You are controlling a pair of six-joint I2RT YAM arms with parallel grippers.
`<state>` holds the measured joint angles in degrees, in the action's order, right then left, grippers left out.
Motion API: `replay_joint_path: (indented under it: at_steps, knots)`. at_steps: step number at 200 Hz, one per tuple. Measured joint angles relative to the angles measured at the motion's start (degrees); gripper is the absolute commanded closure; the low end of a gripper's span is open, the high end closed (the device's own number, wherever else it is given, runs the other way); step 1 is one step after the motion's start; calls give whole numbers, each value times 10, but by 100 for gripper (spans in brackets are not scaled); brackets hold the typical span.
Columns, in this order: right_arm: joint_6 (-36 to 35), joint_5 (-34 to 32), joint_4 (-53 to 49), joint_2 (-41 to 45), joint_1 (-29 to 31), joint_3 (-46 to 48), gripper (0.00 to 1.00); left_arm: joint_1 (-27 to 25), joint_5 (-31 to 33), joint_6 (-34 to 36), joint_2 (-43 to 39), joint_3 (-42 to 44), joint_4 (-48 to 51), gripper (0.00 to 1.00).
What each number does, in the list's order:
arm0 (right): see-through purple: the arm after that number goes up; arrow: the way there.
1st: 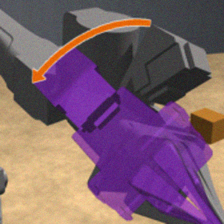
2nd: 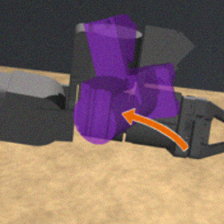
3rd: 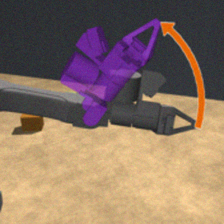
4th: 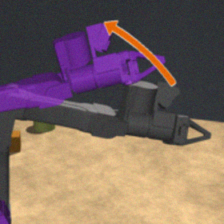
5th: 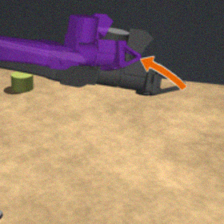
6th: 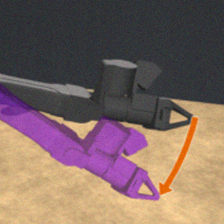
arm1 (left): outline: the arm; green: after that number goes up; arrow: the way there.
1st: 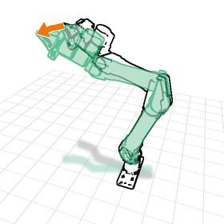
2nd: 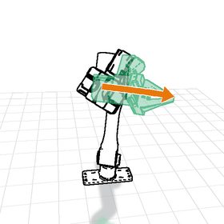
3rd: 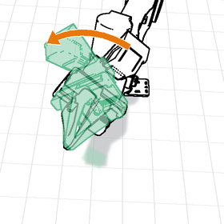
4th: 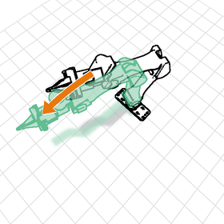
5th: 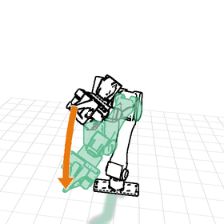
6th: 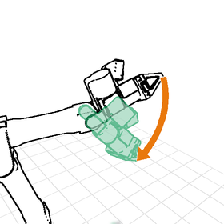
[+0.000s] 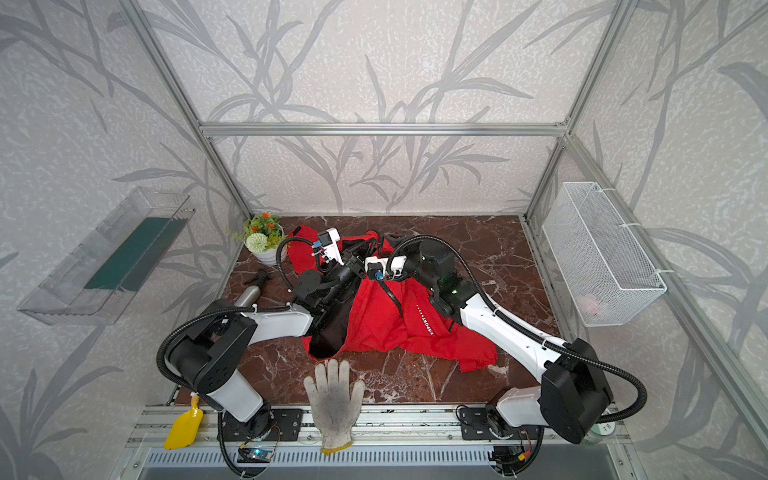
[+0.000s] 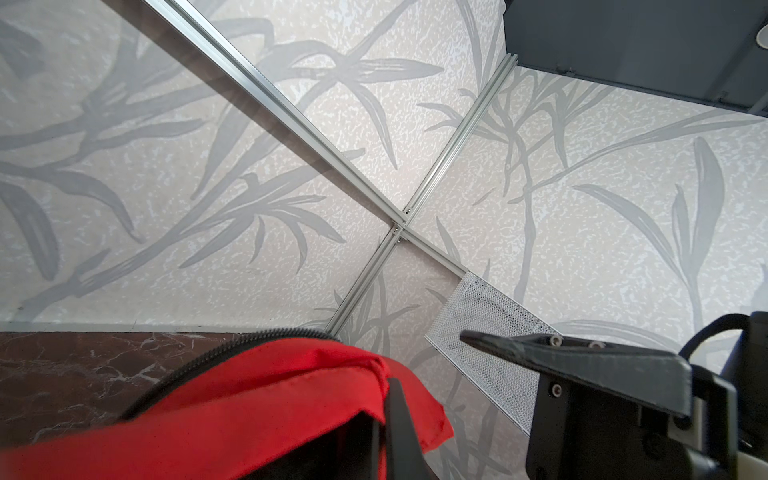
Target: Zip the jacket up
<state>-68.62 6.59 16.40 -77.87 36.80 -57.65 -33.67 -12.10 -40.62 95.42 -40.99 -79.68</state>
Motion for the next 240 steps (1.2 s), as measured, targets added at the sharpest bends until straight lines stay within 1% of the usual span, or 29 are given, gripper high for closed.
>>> replay_joint_path:
  at_steps: [47, 121, 168, 198, 222, 240]
  knots:
    - [-2, 2, -15, -3, 3, -11, 46, 0, 0, 0, 0, 0, 0, 100]
    - [-23, -5, -17, -23, 13, -17, 44, 0, 0, 0, -2, 0, 0, 100]
    - [-26, -7, -10, -36, 21, -17, 44, 0, 0, 0, -2, 0, 0, 100]
    - [-28, -15, 3, -39, 22, -18, 47, 0, 0, -1, -3, 0, 0, 100]
    - [-28, -16, 11, -39, 22, -18, 53, 0, 0, -1, -5, 0, 0, 100]
    - [-28, -16, 13, -39, 23, -18, 55, 0, 0, -1, -5, 0, 0, 100]
